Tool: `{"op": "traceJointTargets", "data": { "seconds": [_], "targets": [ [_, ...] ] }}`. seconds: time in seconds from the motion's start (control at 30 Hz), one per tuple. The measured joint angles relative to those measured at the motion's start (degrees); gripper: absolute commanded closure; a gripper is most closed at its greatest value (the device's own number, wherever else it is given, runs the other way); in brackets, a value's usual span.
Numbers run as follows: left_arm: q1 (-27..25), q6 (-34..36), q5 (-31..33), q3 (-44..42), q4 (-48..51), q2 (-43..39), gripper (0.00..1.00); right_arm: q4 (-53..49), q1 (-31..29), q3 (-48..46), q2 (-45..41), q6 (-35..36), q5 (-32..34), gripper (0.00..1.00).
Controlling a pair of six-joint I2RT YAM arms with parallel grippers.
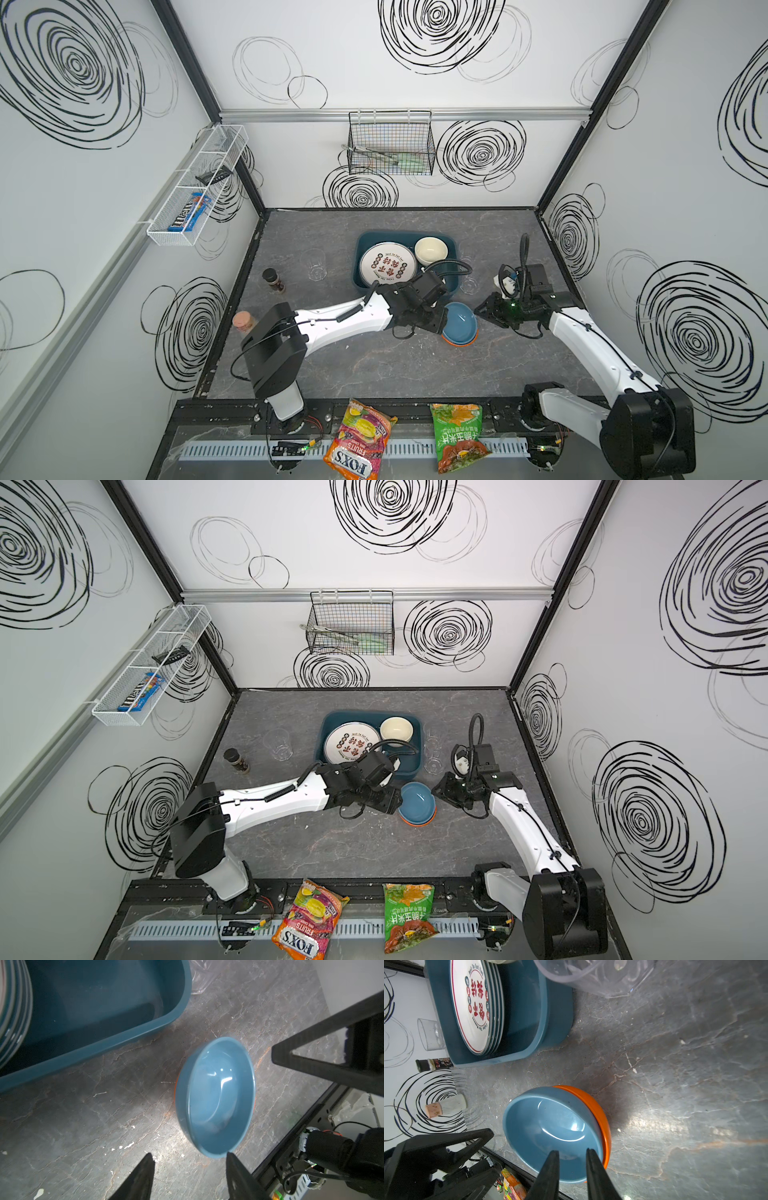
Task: Place the mixed dishes into the plastic bin
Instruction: 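Reach the left gripper to the blue bowl rim while right gripper approaches the bowls, then lift the blue bowl off the orange bowl with the left gripper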
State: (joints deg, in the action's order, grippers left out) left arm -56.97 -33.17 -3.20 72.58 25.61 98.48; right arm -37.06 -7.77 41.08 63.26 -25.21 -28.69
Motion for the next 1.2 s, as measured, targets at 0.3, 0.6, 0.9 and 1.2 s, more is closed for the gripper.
{"op": "traceJointTargets", "data": {
  "seconds": [0.3, 0.6, 0.9, 1.2],
  "targets": [
    [-0.2, 1.4, 2.1, 6.0, 2.2, 8.3, 0.63, 0.6, 1.3, -0.8, -0.8, 0.0, -0.8, 0.73],
    [-0.4, 1.9, 3.2, 8.3, 3.8, 9.9, 0.81, 0.7, 2.2, -0.8, -1.0, 0.0, -1.6, 0.73],
    [-0.3, 1.9, 3.3, 9.4, 5.9, 10.2, 0.94, 1.1, 2.7, -0.8, -1.0, 0.0, -2.1, 0.73],
    [0.1, 2.0, 3.3, 11.6, 7.1, 10.0, 1.00, 1.4, 3.3, -0.8, -1.1, 0.3, -2.6, 0.69]
  ]
}}
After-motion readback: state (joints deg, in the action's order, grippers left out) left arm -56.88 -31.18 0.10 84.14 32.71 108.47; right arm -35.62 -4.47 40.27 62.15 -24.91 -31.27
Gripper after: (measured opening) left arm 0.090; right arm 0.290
